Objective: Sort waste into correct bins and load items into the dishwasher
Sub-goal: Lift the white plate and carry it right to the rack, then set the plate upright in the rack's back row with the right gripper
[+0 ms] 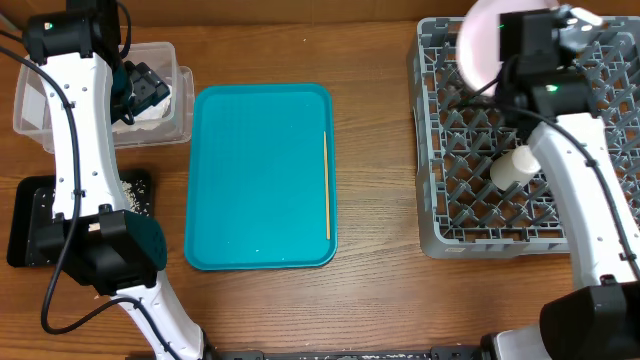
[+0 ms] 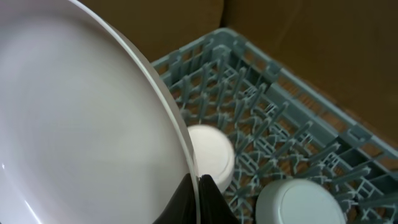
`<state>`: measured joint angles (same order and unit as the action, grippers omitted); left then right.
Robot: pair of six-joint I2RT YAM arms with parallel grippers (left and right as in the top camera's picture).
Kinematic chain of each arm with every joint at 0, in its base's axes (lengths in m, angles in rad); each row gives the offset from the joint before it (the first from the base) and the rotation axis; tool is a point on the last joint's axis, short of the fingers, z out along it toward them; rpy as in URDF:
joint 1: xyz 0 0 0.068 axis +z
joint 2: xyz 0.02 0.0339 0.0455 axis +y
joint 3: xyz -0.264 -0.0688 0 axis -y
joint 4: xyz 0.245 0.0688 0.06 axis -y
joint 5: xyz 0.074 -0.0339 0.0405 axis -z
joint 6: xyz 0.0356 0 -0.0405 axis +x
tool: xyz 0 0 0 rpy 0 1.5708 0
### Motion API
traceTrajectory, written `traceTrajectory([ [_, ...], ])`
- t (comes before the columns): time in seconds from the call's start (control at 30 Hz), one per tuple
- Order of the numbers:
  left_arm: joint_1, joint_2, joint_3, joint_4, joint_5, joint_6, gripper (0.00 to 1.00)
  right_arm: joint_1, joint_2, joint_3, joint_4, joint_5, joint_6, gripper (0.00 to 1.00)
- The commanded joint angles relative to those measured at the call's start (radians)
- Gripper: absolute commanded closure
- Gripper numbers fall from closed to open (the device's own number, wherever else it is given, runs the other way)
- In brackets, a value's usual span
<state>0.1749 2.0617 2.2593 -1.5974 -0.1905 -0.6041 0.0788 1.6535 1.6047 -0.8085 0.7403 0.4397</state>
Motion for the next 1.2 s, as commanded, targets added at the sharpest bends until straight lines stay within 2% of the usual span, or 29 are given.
traceTrajectory([
  [0.0,0.001,-0.009,0.001,0.002,0.005,-0.009,0.00,-0.019,0.013,0.024,0.027,0.046,-0.028,0.96],
  [0.47,0.001,-0.009,0.001,0.002,0.005,-0.009,0.00,0.026,0.200,0.024,0.077,0.205,-0.032,0.96],
  [1.17,0.001,-0.009,0.001,0.002,0.005,-0.009,0.00,0.068,0.210,-0.034,0.063,0.190,-0.028,0.96],
])
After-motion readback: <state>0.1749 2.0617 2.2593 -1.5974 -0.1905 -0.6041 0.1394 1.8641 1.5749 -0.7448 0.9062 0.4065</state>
